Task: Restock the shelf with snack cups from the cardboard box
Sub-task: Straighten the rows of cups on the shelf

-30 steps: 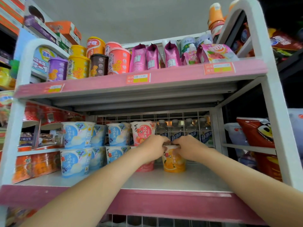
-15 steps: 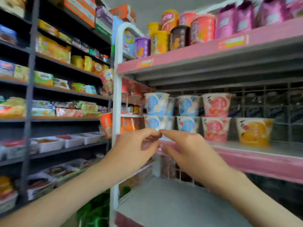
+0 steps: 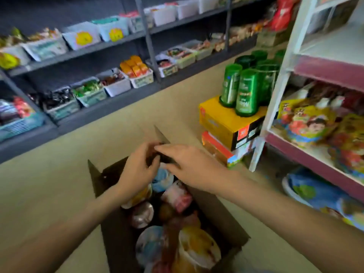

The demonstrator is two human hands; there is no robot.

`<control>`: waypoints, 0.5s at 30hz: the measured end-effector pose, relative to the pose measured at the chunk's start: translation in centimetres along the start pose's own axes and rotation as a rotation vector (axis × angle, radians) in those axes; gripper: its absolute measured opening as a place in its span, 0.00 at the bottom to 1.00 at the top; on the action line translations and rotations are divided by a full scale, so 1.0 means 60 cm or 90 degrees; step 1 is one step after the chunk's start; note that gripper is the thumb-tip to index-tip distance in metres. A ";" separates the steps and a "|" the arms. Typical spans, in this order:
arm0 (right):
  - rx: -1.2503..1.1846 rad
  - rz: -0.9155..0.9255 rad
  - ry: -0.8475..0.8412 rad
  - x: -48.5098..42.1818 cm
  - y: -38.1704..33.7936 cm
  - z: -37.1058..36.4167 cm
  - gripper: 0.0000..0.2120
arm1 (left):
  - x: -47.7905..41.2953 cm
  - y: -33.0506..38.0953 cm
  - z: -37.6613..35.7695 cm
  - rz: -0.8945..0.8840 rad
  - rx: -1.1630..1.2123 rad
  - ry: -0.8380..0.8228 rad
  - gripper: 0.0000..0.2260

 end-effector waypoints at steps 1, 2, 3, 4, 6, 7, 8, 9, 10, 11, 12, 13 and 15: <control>-0.015 -0.016 -0.045 -0.003 0.005 -0.032 0.24 | 0.007 -0.022 -0.004 0.012 -0.028 -0.043 0.16; -0.026 -0.038 -0.099 -0.003 0.009 -0.061 0.24 | 0.014 -0.039 -0.009 0.015 -0.063 -0.095 0.19; -0.037 -0.059 -0.155 0.000 0.014 -0.085 0.24 | 0.021 -0.053 -0.014 0.013 -0.101 -0.158 0.23; -0.045 -0.077 -0.211 0.007 0.019 -0.106 0.23 | 0.028 -0.064 -0.020 0.006 -0.137 -0.228 0.27; -0.055 -0.112 -0.337 0.028 0.031 -0.142 0.30 | 0.047 -0.083 -0.036 -0.016 -0.227 -0.366 0.33; -0.071 -0.136 -0.407 0.042 0.037 -0.155 0.38 | 0.057 -0.089 -0.044 -0.039 -0.278 -0.427 0.35; -0.097 -0.167 -0.481 0.058 0.042 -0.165 0.46 | 0.067 -0.096 -0.053 -0.065 -0.327 -0.486 0.36; -0.125 -0.193 -0.548 0.075 0.046 -0.173 0.51 | 0.077 -0.099 -0.059 -0.094 -0.362 -0.541 0.36; -0.146 -0.213 -0.610 0.091 0.049 -0.179 0.54 | 0.086 -0.098 -0.065 -0.120 -0.380 -0.586 0.37; -0.152 -0.225 -0.670 0.107 0.048 -0.182 0.55 | 0.093 -0.095 -0.070 -0.143 -0.383 -0.621 0.37; -0.147 -0.234 -0.721 0.121 0.046 -0.186 0.56 | 0.099 -0.091 -0.074 -0.165 -0.380 -0.641 0.37; -0.135 -0.242 -0.763 0.133 0.043 -0.189 0.57 | 0.104 -0.084 -0.078 -0.186 -0.377 -0.651 0.37; -0.116 -0.263 -0.794 0.146 0.036 -0.192 0.58 | 0.110 -0.071 -0.084 -0.210 -0.372 -0.661 0.37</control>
Point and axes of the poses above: each hand's wrist, its own x-axis away from the middle knuckle, its own z-axis out of the back of the hand, y = z × x, the point moved 2 cm from there along -x, towards the middle knuckle, and after that the axes turned 15 degrees about z, right-handed, at the moved point
